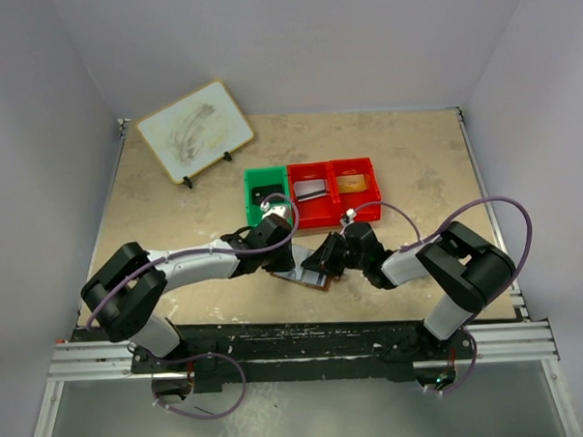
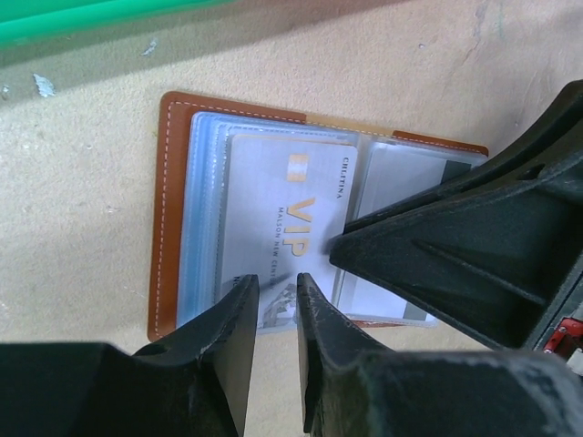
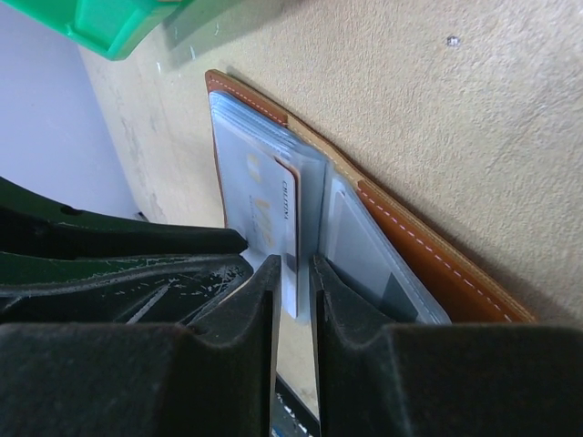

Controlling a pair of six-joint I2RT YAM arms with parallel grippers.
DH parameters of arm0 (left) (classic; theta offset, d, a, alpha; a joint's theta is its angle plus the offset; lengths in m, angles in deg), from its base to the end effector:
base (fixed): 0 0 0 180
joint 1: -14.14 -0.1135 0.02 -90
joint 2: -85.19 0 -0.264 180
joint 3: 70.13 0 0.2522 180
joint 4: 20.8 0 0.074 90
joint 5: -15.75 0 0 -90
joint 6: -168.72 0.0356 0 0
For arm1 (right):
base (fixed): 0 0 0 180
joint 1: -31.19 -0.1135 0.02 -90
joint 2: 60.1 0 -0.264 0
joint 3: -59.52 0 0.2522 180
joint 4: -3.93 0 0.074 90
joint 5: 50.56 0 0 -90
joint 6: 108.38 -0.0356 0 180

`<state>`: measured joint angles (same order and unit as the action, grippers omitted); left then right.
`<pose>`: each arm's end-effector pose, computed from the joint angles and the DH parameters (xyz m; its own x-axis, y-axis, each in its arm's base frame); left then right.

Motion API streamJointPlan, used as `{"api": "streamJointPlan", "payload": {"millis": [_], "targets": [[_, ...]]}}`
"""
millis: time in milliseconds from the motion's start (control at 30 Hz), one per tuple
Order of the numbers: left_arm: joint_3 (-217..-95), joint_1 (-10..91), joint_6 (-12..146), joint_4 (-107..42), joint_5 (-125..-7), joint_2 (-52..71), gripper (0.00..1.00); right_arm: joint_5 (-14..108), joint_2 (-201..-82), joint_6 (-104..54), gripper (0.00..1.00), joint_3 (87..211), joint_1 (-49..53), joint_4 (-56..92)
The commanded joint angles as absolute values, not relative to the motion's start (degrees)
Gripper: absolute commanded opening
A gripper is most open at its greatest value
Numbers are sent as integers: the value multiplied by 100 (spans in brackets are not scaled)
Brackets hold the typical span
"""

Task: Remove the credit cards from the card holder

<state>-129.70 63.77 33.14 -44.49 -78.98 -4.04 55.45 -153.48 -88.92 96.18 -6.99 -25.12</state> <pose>0.1972 -0.2274 0.1648 -0.8832 -0.0600 -0.4650 0.1380 0.9146 -0.3800 0.2060 0.1745 0.1159 -0.8629 0.4744 -0.1743 0.0823 0.4721 0.8777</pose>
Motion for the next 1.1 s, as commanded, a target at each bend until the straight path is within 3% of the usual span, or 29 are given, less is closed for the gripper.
{"api": "streamJointPlan", "payload": {"millis": [0,133,267,500,667,800,1067], "targets": [[-12718,6475,3263,-4739,-7957,-537,21,5672,-15444,-8869,22,9681,-678,-2776],[-12760,6485,3204,-4775,-8072,-497,21,5702,-15642,-8783,19,9853,-681,-2836],[-12824,6485,3185,-4857,-8360,-278,23,5666,-15551,-8840,5,9678,-685,-2680],[-12967,6483,3066,-4870,-8702,-69,38,5613,-15345,-8795,1,9577,-685,-2553],[-13127,6485,3140,-4886,-8732,-287,40,5546,-15292,-8717,1,9624,-682,-2392],[-13031,6528,3135,-4829,-8585,-379,34,5605,-15368,-8764,8,9622,-679,-2491],[-12860,6609,3246,-4818,-8487,-410,13,5820,-15611,-8669,16,9788,-685,-2739]]}}
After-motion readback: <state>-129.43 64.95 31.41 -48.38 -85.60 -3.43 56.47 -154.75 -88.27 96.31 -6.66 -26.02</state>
